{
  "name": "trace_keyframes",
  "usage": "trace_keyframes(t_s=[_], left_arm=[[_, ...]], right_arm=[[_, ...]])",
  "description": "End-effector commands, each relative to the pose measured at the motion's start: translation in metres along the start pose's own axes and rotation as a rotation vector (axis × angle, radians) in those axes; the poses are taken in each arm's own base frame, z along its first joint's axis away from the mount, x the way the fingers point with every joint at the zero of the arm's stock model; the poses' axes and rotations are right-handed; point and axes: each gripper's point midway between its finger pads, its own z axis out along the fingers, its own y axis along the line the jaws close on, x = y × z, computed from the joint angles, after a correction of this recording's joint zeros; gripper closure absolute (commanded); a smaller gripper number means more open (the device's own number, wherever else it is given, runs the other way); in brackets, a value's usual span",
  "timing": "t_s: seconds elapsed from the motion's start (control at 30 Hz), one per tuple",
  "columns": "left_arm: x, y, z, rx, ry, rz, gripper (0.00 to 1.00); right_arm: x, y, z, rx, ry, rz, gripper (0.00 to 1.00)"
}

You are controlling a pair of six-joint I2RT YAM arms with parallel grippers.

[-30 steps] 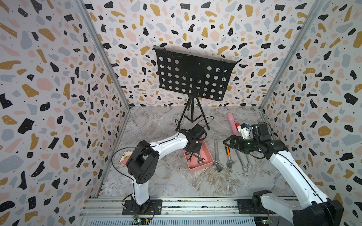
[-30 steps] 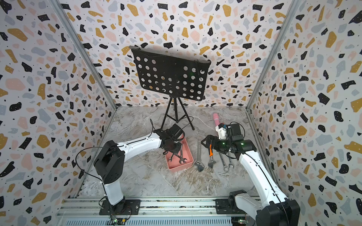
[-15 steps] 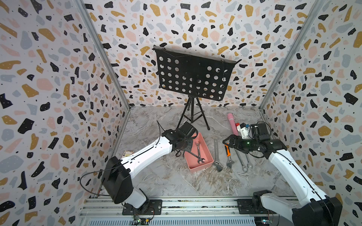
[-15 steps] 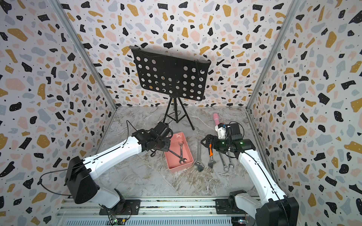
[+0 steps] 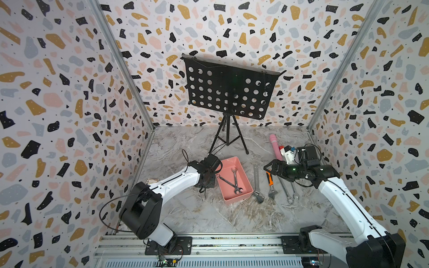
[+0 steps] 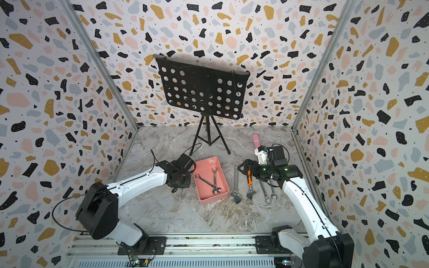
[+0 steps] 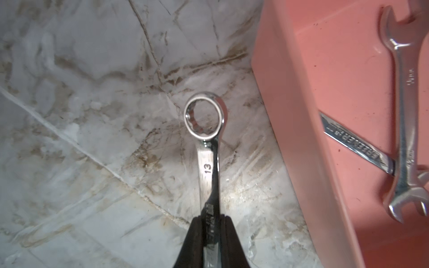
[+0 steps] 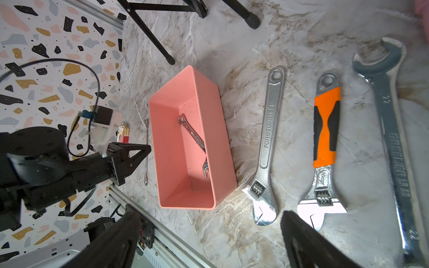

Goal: Take out the wrench from the storage box
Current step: Place the wrench at the center of the board.

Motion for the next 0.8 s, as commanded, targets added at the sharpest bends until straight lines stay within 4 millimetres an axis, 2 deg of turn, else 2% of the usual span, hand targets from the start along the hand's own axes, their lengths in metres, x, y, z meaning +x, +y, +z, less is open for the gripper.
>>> trace_keyframes(t_s=[0.0, 0.43, 0.6, 0.77], left_arm=[[-0.008, -0.006, 0.013, 0.036, -0.013, -0.016, 1.00], [0.005, 0.002, 0.055, 0.003, 0.078, -0.011, 1.00], [0.010, 0.005, 0.060, -0.004, 0.096, -0.008, 1.00], [0.010, 0.007, 0.058, -0.003, 0.094, -0.003, 0.90]], right_arm=[[-0.004, 0.006, -0.005, -0.014, -0.013, -0.018, 0.00], [-0.004, 0.003, 0.000, -0.008, 0.000, -0.012, 0.00], [-0.004, 0.003, 0.002, -0.009, 0.003, -0.010, 0.00], [-0.005, 0.003, 0.002, -0.011, 0.003, -0.010, 0.00]])
